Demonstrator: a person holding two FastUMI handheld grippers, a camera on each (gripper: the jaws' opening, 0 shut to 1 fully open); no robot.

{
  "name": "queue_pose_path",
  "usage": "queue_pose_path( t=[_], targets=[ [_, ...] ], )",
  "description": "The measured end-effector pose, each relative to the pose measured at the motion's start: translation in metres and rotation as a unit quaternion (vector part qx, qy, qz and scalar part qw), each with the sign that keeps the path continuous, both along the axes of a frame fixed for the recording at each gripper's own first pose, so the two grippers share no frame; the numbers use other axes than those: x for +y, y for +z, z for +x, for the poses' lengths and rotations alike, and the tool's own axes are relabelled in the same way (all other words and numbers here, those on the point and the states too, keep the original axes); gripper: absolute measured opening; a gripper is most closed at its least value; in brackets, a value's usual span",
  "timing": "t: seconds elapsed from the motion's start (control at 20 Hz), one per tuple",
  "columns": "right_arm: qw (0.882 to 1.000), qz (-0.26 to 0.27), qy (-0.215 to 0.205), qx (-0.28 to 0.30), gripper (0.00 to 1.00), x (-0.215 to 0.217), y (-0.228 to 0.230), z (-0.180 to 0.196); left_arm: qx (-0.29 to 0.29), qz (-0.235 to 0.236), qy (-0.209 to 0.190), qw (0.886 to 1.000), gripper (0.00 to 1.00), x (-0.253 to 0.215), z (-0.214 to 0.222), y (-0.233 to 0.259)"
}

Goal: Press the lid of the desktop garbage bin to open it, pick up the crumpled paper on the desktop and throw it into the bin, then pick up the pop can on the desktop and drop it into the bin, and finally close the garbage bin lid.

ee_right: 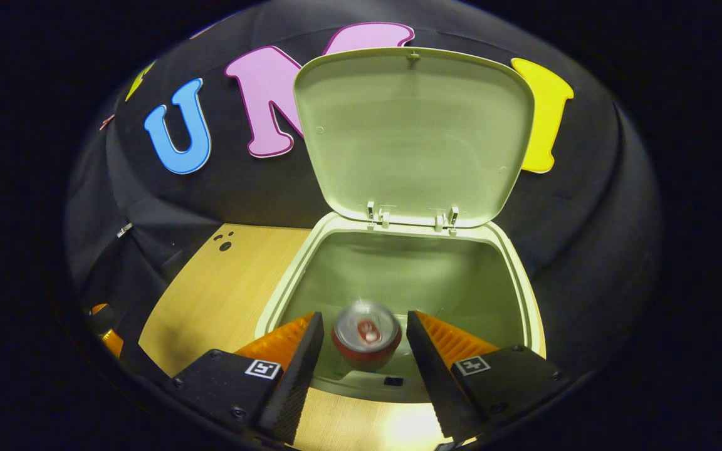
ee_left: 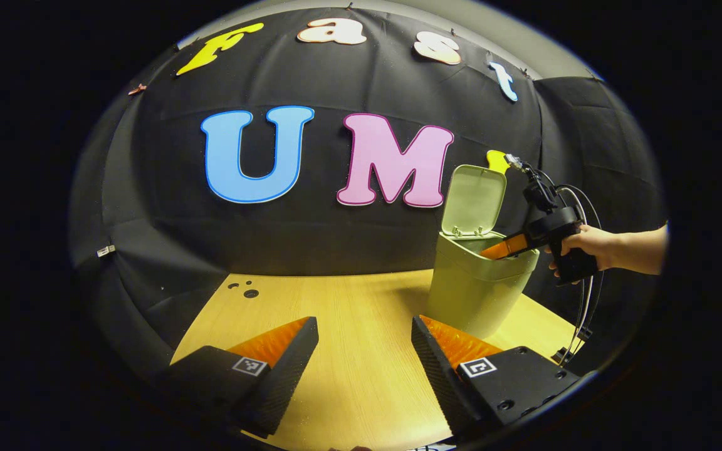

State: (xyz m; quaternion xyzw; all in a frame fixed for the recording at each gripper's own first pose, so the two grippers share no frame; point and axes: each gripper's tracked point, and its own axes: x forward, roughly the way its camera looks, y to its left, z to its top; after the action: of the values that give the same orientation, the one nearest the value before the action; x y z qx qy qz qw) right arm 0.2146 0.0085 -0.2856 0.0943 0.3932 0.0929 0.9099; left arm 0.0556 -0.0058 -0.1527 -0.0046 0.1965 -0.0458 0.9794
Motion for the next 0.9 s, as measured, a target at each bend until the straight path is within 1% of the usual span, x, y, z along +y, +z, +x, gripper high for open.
queue_pose_path(
  t=[0.1, 0.15, 0.2, 0.25, 0.35, 0.45, 0.6, 0.65, 0.7, 0.9],
  targets=[
    [1.0, 0.003, -0.001, -0.002, 0.87, 0.001, 0.003, 0.0, -0.002, 0.001, -0.002, 1.0, 0.96, -0.001, 0.001, 0.001],
    [1.0, 0.004, -0.001, -0.005, 0.85, 0.001, 0.004, -0.001, -0.002, 0.001, -0.003, 1.0, 0.96, -0.002, 0.001, 0.001],
    [1.0, 0.005, -0.001, -0.01, 0.92, 0.001, 0.009, -0.001, -0.002, 0.001, -0.003, 1.0, 0.96, -0.001, 0.001, 0.001],
    [1.0, 0.007, -0.001, -0.018, 0.93, 0.002, 0.014, -0.001, -0.002, 0.002, -0.003, 1.0, 0.96, -0.001, 0.001, 0.001],
    [0.999, 0.007, -0.007, -0.048, 0.96, -0.001, 0.033, 0.005, -0.002, 0.001, -0.003, 1.0, 0.96, -0.001, 0.001, 0.001],
    [0.996, 0.001, -0.016, -0.089, 0.97, -0.009, 0.062, 0.014, 0.0, 0.002, -0.002, 1.0, 0.96, 0.0, 0.0, -0.001],
    [0.986, -0.006, -0.039, -0.16, 0.96, -0.025, 0.117, 0.033, 0.0, 0.001, -0.002, 1.0, 0.96, 0.0, 0.0, 0.0],
    [0.982, -0.006, -0.046, -0.181, 0.96, -0.029, 0.134, 0.04, -0.001, 0.0, -0.002, 1.0, 0.99, 0.0, 0.0, 0.0],
    [0.979, -0.006, -0.052, -0.199, 0.97, -0.034, 0.152, 0.045, -0.001, 0.0, -0.002, 1.0, 0.96, 0.001, 0.0, 0.001],
    [0.963, 0.0, -0.088, -0.253, 0.96, -0.052, 0.202, 0.072, -0.003, 0.0, -0.003, 1.0, 0.96, 0.001, 0.002, 0.002]
  ],
)
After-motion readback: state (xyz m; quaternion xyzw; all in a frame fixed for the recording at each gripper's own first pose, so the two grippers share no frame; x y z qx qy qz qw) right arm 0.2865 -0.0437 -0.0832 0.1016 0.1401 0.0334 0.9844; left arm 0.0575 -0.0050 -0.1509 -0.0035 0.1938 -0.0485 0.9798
